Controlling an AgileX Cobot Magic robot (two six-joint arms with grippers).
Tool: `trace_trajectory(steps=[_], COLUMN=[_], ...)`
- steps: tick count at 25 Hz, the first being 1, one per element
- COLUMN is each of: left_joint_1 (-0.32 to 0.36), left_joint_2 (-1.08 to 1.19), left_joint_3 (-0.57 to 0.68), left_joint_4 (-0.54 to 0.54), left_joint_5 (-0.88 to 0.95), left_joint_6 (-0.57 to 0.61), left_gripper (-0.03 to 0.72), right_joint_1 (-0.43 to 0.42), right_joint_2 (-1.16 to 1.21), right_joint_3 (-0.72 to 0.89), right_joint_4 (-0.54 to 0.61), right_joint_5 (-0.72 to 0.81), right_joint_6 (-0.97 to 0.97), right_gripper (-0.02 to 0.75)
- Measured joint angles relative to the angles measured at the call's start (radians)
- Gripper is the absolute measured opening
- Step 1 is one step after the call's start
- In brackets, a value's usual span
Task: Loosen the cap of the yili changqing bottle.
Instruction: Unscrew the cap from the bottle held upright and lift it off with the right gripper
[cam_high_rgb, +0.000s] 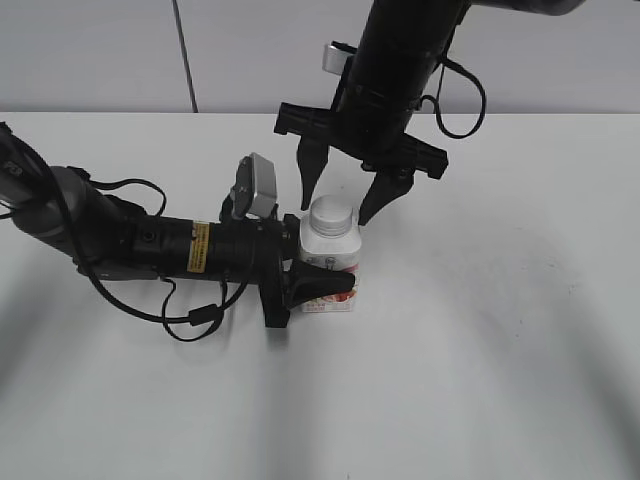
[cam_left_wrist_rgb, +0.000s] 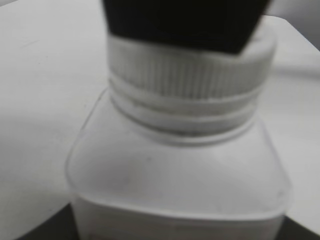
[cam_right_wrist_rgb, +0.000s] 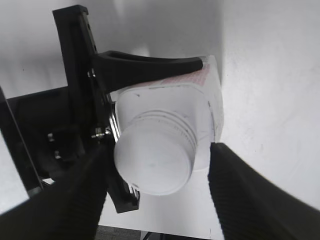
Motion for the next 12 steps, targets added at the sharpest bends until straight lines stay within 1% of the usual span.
trace_trajectory(steps=[4,12], left_joint_1=[0.000,0.000], left_joint_2=[0.000,0.000], left_joint_3=[0.000,0.000], left_joint_4=[0.000,0.000], left_joint_5=[0.000,0.001], left_joint_6=[0.000,0.000], left_gripper=[0.367,0.367], right_joint_1=[0.000,0.000], right_joint_2=[0.017,0.024], right_joint_3=[-0.002,-0.002], right_joint_4=[0.023,0.023], right_joint_5=[0.000,0.003], right_joint_6=[-0.021,-0.026], right_gripper=[0.500,0.498])
